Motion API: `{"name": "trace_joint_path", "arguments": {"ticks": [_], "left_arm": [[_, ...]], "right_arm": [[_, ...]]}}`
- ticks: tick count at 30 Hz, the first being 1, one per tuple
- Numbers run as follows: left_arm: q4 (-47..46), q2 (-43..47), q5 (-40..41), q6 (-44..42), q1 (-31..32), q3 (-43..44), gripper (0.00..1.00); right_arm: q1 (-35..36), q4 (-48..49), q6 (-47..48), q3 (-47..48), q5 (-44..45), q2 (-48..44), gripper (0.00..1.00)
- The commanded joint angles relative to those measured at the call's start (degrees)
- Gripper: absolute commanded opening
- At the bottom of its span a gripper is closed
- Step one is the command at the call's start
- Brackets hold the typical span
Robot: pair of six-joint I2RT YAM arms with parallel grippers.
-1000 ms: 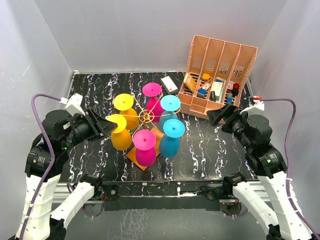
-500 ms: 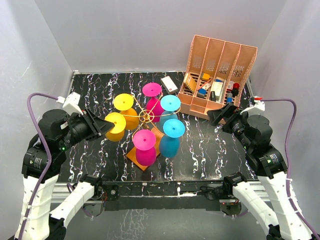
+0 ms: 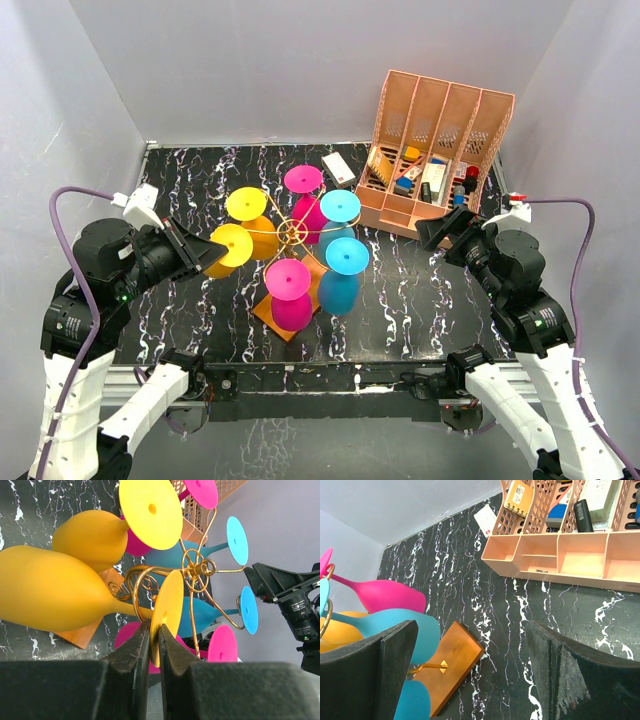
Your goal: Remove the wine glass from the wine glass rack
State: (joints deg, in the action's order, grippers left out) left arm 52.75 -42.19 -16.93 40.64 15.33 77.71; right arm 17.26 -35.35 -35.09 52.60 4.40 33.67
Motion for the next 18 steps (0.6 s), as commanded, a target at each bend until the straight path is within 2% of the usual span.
{"name": "trace_joint_path", "arguments": {"ticks": [1, 7, 18], "left_arm": [[3.0, -0.4, 2.6, 0.8, -0.4, 1.1, 0.07], [1.5, 0.5, 2.7, 6.4, -0.4, 0.9, 0.00], [-2.2, 2.4, 4.6, 18.3, -0.4, -0.6, 0.00]], "right_arm": [[0.2, 3.0, -0.5, 0.2, 1.2, -0.8, 0.98], [0.2, 3.0, -0.8, 0.1, 1.2, -0.9, 0.98], [0.2, 2.4, -0.9, 0.5, 2.0, -1.1, 0.98]]}}
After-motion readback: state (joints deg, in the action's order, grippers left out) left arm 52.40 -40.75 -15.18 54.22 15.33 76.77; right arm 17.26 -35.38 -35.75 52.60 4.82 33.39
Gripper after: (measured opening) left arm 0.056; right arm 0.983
